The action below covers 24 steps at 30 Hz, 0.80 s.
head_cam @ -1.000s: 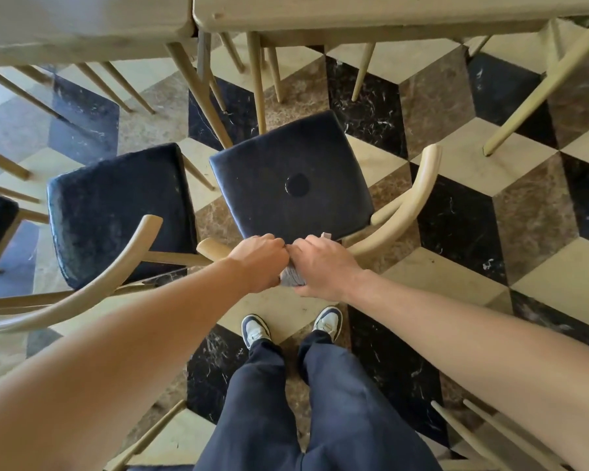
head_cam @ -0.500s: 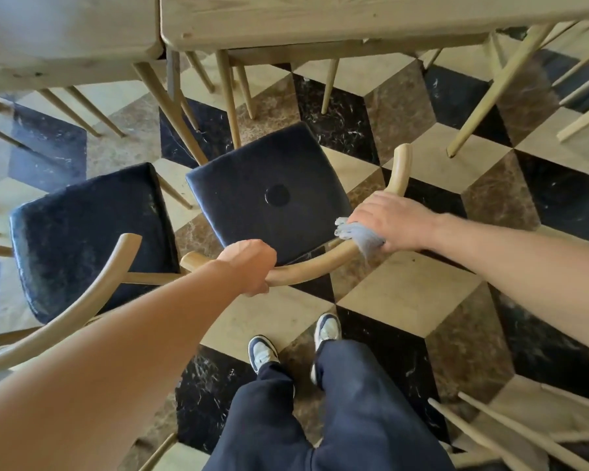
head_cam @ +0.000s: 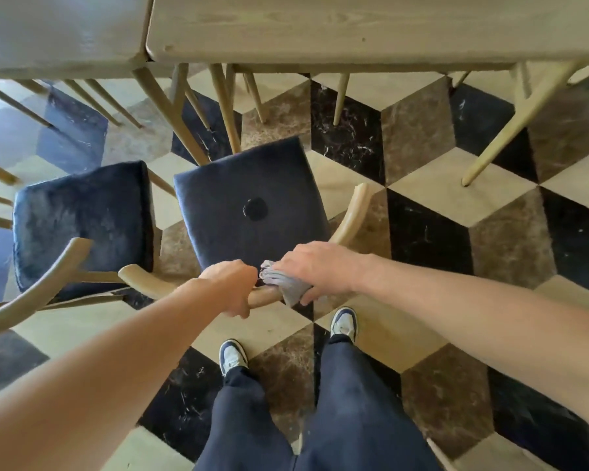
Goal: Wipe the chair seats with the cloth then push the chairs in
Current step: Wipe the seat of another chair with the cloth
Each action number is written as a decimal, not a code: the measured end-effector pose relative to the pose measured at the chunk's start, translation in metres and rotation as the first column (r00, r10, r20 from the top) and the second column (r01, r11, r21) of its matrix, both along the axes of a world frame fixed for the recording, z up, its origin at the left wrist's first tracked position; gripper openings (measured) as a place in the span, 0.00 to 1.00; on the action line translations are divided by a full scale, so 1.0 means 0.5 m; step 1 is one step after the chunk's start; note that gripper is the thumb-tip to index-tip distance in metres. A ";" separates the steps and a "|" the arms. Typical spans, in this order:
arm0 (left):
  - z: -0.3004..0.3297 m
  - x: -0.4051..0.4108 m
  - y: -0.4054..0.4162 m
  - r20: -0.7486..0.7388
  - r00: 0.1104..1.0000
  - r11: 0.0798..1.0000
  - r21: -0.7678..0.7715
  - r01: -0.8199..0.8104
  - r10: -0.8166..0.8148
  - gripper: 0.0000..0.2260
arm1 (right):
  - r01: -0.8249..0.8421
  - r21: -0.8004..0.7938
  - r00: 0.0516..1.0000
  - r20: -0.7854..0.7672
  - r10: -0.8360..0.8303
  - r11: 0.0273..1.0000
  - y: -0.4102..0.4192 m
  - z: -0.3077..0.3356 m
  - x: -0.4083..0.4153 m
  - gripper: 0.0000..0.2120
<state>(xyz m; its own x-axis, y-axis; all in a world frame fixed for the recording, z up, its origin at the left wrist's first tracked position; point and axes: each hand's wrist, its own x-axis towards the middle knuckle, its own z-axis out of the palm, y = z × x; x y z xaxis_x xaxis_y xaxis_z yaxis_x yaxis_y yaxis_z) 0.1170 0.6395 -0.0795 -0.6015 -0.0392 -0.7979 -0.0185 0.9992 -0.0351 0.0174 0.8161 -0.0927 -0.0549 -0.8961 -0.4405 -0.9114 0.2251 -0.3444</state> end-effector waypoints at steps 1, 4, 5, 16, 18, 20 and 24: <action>0.003 -0.007 0.008 0.021 1.000 0.999 -0.024 -0.022 0.023 0.13 | -0.047 0.010 0.997 -0.059 0.048 0.999 0.027 0.007 -0.047 0.32; 0.000 -0.009 0.017 0.057 0.997 0.997 -0.064 -0.046 0.050 0.13 | -0.108 0.068 0.974 -0.190 0.120 0.992 0.085 0.017 -0.174 0.30; 0.000 -0.017 0.021 0.070 0.995 0.996 -0.070 -0.060 0.065 0.14 | -0.110 0.086 0.973 -0.196 0.125 0.990 0.094 0.023 -0.220 0.30; -0.024 -0.115 -0.003 0.419 0.904 0.996 -0.001 -0.090 0.082 0.19 | -0.019 0.711 0.969 0.186 -0.161 0.703 -0.037 0.020 -0.427 0.25; -0.039 -0.129 -0.024 0.416 0.903 0.990 0.036 -0.134 0.107 0.11 | -0.047 0.778 0.967 0.193 -0.167 0.627 -0.065 0.017 -0.438 0.22; -0.055 -0.138 -0.045 0.311 0.931 0.972 0.070 -0.223 0.191 0.02 | -0.038 0.829 0.965 0.176 -0.196 0.557 -0.091 0.011 -0.446 0.19; -0.111 -0.143 -0.097 0.006 0.906 0.895 0.158 -0.418 0.422 0.11 | 0.113 0.793 0.977 0.022 -0.213 0.599 -0.154 -0.033 -0.459 0.10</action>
<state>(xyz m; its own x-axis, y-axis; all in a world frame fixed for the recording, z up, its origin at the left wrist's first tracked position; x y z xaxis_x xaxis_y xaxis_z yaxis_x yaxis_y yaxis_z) 0.0455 0.5909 -0.1350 -0.5780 -0.1728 -0.7975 -0.4365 0.8912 0.1232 -0.2121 0.7389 -0.1094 -0.0744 -0.1849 -0.9799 -0.8021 0.5949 -0.0514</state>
